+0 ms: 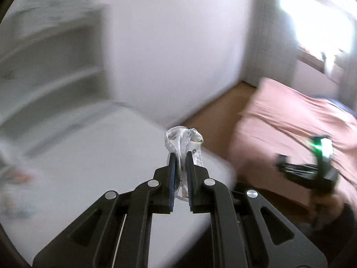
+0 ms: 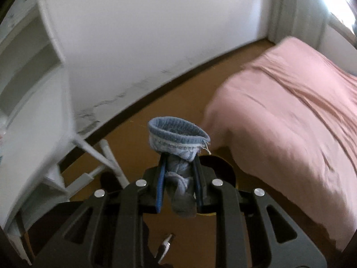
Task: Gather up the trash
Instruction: 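Carry the sock and white wrapper to the bin with both tools, then open both tools over the bin to drop the sock and wrapper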
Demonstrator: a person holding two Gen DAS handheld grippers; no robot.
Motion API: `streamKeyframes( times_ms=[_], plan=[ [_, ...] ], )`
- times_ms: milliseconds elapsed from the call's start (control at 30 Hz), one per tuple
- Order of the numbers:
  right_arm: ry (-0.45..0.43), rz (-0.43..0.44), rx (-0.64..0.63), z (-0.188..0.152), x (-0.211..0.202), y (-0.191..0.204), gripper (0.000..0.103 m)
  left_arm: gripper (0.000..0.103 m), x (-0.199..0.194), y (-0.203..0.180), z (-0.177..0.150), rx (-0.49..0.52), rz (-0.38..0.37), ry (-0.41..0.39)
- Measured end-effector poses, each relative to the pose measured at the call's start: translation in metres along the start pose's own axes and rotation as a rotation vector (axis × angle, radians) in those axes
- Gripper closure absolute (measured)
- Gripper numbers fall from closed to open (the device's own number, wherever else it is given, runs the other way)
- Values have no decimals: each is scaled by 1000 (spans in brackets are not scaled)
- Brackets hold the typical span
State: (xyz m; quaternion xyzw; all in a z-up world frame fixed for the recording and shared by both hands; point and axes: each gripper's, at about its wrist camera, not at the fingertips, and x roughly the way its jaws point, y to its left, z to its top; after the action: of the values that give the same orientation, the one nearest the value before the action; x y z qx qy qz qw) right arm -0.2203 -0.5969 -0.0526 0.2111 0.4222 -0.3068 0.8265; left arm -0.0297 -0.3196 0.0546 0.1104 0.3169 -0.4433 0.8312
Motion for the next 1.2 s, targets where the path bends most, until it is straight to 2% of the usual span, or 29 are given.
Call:
streamKeyframes(
  times_ms=[67,233,367,467,733,800,867,900,933,1200],
  plan=[
    [22,-1,51,-5,11,-20,81,95,25,-38,-7,27,-81,29],
    [48,-28,116,-15,29,-59,81,95,82,-112,-36,90,-204,102],
    [122,-29,187,-19,58,-78,81,95,130,-141,-58,137,-209,148],
    [166,-25,196,-19,75,-82,81,95,161,-148,-69,92,-218,213],
    [176,1,202,-17,85,-78,81,95,212,-155,-75,73,-202,294],
    [181,6,206,-18,83,-78,76,95,216,-154,-76,71,-203,309],
    [171,10,213,-15,83,-79,60,95,220,-155,-80,65,-207,324],
    [157,9,215,-15,81,-80,42,95,223,-156,-81,65,-207,332],
    [148,4,216,-15,80,-79,38,95,220,-154,-81,66,-205,336],
    [118,-9,285,-14,73,-90,38,95,244,-163,-86,72,-225,380]
  ],
)
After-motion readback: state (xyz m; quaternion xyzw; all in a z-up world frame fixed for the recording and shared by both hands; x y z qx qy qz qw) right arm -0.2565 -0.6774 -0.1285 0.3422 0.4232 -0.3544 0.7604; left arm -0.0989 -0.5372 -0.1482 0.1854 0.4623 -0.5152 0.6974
